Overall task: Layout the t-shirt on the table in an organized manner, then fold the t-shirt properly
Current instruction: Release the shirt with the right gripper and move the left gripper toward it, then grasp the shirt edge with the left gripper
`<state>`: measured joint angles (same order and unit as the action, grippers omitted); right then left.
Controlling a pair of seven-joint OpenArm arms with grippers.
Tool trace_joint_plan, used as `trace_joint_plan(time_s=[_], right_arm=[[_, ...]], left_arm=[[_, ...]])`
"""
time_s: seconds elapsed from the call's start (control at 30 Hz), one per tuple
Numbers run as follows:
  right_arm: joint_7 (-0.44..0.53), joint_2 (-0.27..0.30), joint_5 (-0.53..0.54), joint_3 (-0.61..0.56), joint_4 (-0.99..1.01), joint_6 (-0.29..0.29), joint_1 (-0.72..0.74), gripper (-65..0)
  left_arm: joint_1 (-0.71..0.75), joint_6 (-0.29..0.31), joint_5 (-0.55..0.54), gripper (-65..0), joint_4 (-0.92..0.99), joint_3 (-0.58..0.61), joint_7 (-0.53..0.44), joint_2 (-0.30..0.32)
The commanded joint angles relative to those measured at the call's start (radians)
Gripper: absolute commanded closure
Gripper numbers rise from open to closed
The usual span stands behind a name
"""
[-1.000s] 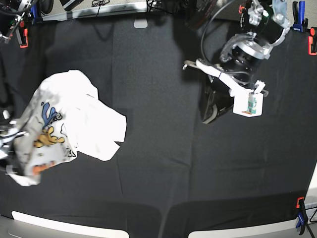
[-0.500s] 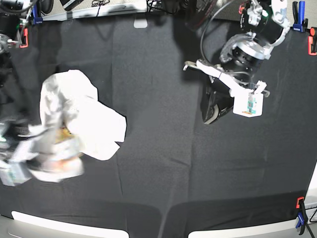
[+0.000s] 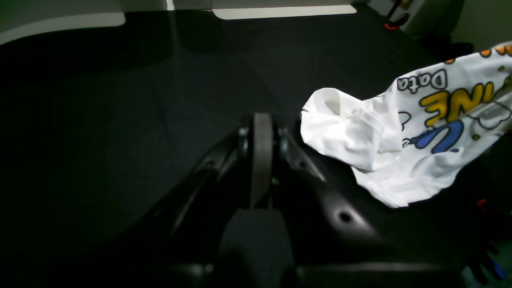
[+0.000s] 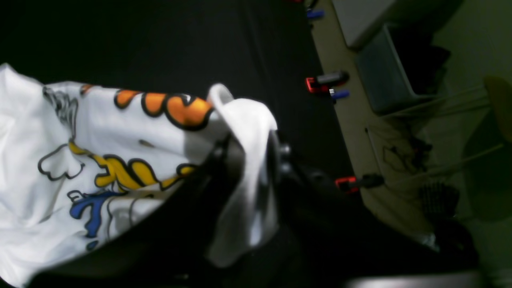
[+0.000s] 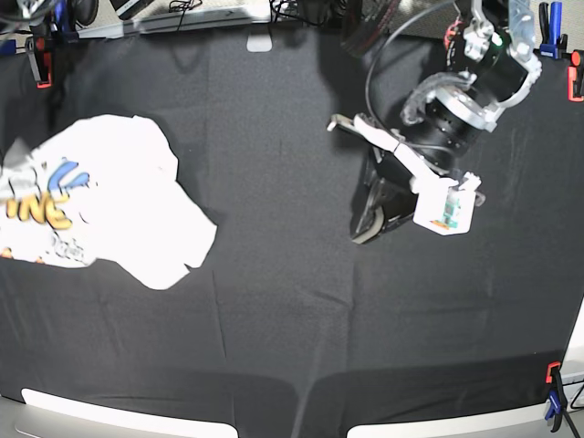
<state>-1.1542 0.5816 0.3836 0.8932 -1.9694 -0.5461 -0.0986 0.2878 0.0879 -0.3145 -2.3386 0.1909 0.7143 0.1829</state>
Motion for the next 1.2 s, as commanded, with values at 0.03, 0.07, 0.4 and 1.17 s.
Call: trace_joint_plan(time_s=[0.03, 0.07, 0.4, 1.17], right_arm=[[0.039, 0.024, 0.001, 0.021, -0.014, 0.003, -0.021, -25.2], [0.051, 0.024, 0.0, 0.026, -0.014, 0.003, -0.035, -28.6], [0.053, -0.008, 0.005, 0.031, -0.014, 0.004, -0.054, -30.6], [0.025, -0.008, 0.177, 0.36, -0.014, -0.023, -0.109, -30.5]], left_arm=[[-0.006, 0.038, -0.011, 0.0, -0.018, 0.001, -0.026, 0.0], [-0.006, 0.046, -0.013, 0.0, -0.018, 0.001, -0.025, 0.001], [-0.009, 0.063, -0.055, -11.3, -0.018, 0.001, -0.025, 0.001], [-0.539, 0.077, -0.166, -11.3, 0.72, 0.383, 0.023, -0.243]])
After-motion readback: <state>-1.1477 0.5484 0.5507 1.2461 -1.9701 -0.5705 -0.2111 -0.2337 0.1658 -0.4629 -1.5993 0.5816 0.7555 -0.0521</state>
